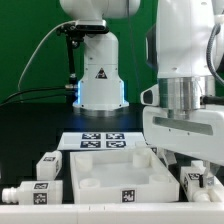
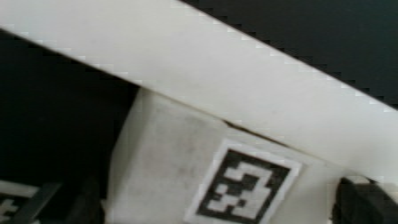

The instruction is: Assemble square table

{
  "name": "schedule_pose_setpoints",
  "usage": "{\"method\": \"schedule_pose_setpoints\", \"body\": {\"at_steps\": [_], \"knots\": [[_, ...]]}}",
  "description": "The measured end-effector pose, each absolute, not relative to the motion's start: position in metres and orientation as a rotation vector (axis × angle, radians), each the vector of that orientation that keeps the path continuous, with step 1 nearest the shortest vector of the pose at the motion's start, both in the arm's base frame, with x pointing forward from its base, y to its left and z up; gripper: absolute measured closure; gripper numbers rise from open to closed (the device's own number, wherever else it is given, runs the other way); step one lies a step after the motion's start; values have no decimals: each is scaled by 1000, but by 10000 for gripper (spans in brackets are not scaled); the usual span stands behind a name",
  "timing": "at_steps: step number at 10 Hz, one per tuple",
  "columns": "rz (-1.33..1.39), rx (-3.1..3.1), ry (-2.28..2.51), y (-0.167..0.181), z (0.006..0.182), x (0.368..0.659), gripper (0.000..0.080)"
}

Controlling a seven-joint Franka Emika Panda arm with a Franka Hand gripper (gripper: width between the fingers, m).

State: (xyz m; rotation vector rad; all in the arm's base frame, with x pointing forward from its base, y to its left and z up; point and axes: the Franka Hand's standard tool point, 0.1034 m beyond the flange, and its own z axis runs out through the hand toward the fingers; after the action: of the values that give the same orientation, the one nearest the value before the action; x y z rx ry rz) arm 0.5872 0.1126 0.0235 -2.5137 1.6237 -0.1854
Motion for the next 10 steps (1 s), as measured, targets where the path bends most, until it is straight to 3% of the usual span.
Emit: {"method": "schedule_pose_setpoints", "body": {"at_steps": [10], "knots": [[-307, -2463, 1634, 95, 21, 539, 150]]}}
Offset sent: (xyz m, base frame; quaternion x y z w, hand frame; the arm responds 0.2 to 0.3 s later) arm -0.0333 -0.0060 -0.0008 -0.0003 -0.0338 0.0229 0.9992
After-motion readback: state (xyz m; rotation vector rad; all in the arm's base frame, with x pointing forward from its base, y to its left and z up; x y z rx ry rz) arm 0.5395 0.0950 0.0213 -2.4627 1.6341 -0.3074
